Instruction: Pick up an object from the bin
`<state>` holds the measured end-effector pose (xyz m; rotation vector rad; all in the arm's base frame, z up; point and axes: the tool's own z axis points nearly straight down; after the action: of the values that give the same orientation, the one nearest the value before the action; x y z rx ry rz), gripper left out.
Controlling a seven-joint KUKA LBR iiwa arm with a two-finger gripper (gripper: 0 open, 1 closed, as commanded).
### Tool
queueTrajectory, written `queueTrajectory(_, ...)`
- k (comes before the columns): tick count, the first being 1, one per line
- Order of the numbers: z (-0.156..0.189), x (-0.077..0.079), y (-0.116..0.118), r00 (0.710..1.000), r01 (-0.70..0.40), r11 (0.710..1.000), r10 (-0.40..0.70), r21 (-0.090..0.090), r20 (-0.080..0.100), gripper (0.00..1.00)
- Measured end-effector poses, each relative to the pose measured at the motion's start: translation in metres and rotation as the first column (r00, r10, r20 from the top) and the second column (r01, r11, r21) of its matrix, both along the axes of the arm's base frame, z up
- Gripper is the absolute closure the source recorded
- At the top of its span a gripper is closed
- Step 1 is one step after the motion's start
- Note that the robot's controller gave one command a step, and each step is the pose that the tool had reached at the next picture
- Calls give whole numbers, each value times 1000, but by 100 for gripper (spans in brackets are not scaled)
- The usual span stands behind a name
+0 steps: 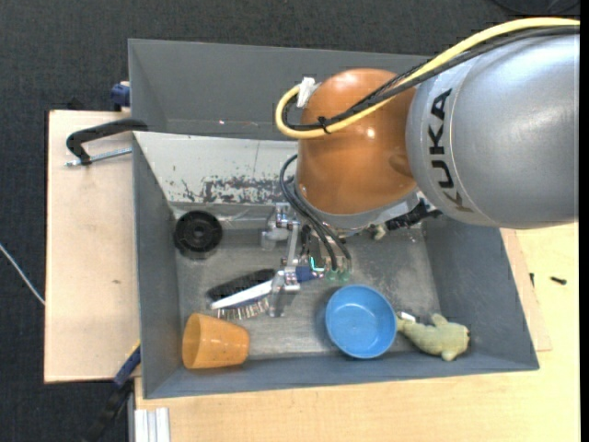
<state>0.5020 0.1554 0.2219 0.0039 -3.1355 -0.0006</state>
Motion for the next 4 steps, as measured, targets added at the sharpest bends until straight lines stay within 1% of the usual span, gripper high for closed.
queueTrajectory(1,-151,61,-47,997,-78,997,78,2,13,0)
queueTrajectory(2,-149,60,-45,997,-80,997,80,4,13,100)
queueTrajectory(3,-149,60,-45,997,-80,997,80,2,12,0)
queueTrajectory(4,-148,61,-45,997,-80,997,80,3,14,100)
